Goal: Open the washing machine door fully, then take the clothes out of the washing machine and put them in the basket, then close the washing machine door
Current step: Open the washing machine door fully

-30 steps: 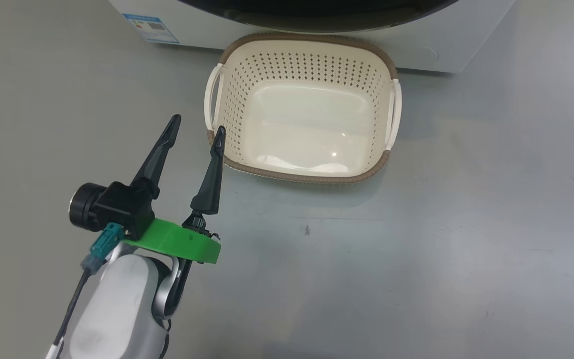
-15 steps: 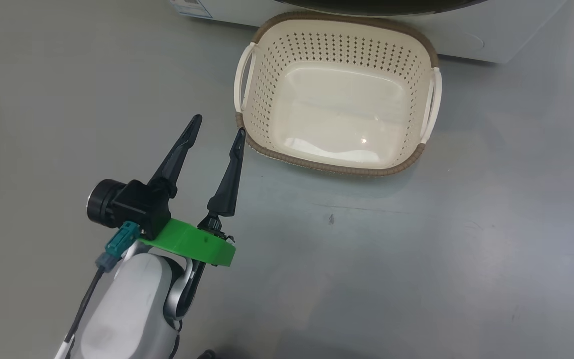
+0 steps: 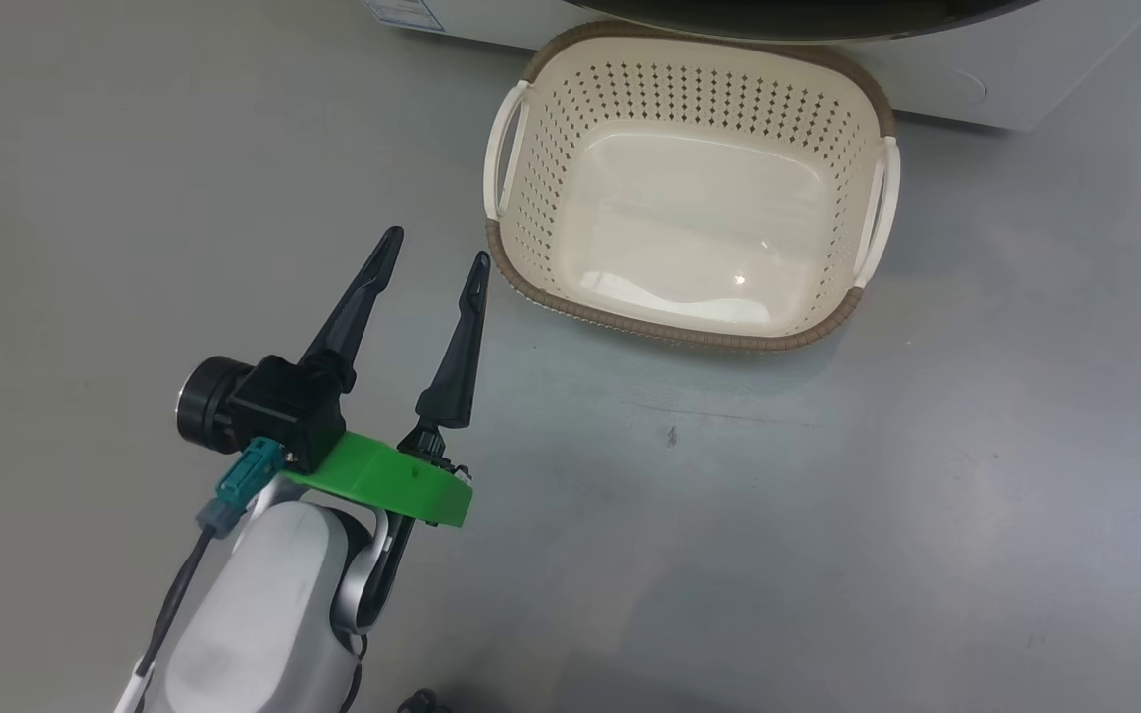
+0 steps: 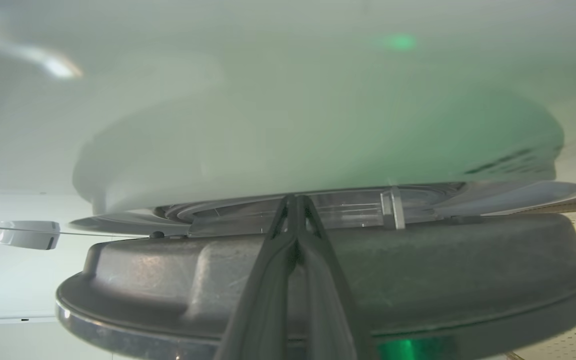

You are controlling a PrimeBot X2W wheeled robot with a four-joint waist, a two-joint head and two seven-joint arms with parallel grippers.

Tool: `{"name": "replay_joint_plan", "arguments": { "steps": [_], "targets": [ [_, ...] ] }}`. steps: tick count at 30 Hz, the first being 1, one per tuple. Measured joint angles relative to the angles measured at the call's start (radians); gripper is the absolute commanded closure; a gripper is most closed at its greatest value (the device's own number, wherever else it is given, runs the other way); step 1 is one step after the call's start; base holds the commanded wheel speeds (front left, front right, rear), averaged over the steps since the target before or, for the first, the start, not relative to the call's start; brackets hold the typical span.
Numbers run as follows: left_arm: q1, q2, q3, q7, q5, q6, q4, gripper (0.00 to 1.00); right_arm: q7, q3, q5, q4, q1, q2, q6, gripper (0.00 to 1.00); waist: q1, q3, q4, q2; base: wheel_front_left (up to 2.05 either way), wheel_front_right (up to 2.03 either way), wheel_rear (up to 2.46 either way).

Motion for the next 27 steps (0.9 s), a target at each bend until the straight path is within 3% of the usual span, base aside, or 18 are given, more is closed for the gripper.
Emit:
{"name": "replay_joint_plan", "arguments": {
  "steps": [17,27],
  "targets": [
    [-0.008,0.0,-0.005,0.0,-0.002,0.015,0.013,0.0,0.073,0.029,0.006,0.045,0.008,-0.001,0.003,1.0,0.0,-0.028,-0.013,0.0,0.0,0.0,0.0],
    [-0.008,0.0,-0.007,0.0,-0.009,0.018,0.022,0.0,0.125,0.035,0.043,0.047,0.085,0.024,0.047,1.0,0.0,-0.06,-0.033,0.0,0.0,0.0,0.0]
  ]
}}
